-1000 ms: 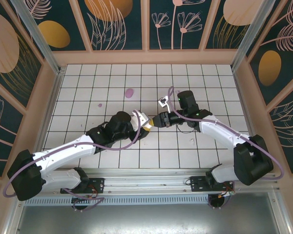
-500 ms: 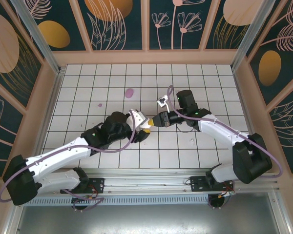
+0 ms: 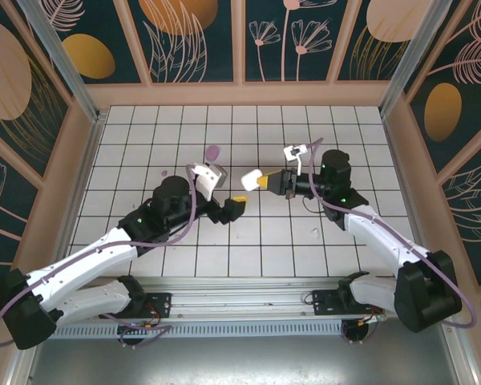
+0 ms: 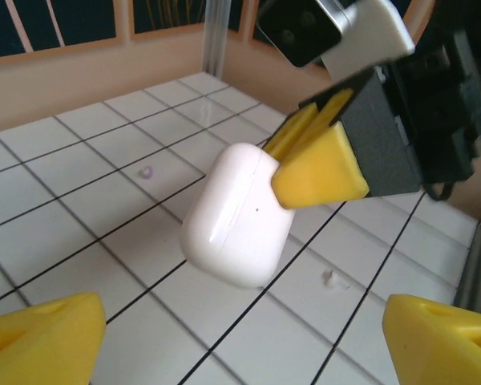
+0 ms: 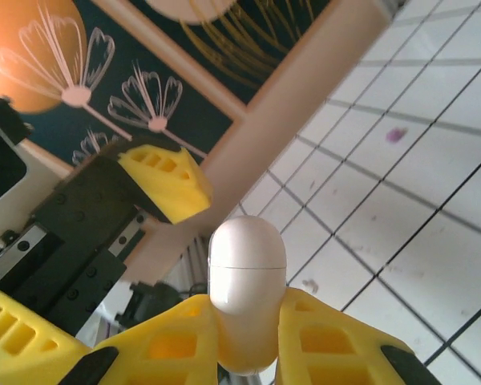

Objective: Insert wireless bluetooth earbuds into charging case

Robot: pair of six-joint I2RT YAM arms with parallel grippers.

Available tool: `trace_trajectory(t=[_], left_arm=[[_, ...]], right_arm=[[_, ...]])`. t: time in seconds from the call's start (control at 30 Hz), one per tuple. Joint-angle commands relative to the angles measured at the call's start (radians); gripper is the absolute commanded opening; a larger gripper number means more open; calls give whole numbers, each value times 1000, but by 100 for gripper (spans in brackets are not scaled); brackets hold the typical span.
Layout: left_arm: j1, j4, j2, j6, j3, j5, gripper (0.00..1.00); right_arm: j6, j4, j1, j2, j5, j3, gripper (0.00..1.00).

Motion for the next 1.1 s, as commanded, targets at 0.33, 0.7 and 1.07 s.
trace_trajectory(t=[0.33, 0.7, 1.07], left_arm=[[154, 696, 135, -576, -151, 463, 74], [164, 1057, 294, -784, -194, 521, 60], [166, 1106, 320, -802, -192, 526, 41]], right_arm=[[214, 412, -32, -60, 79, -125, 11], [260, 486, 19, -30, 80, -128, 11], [246, 466, 44, -51, 85, -135, 11]])
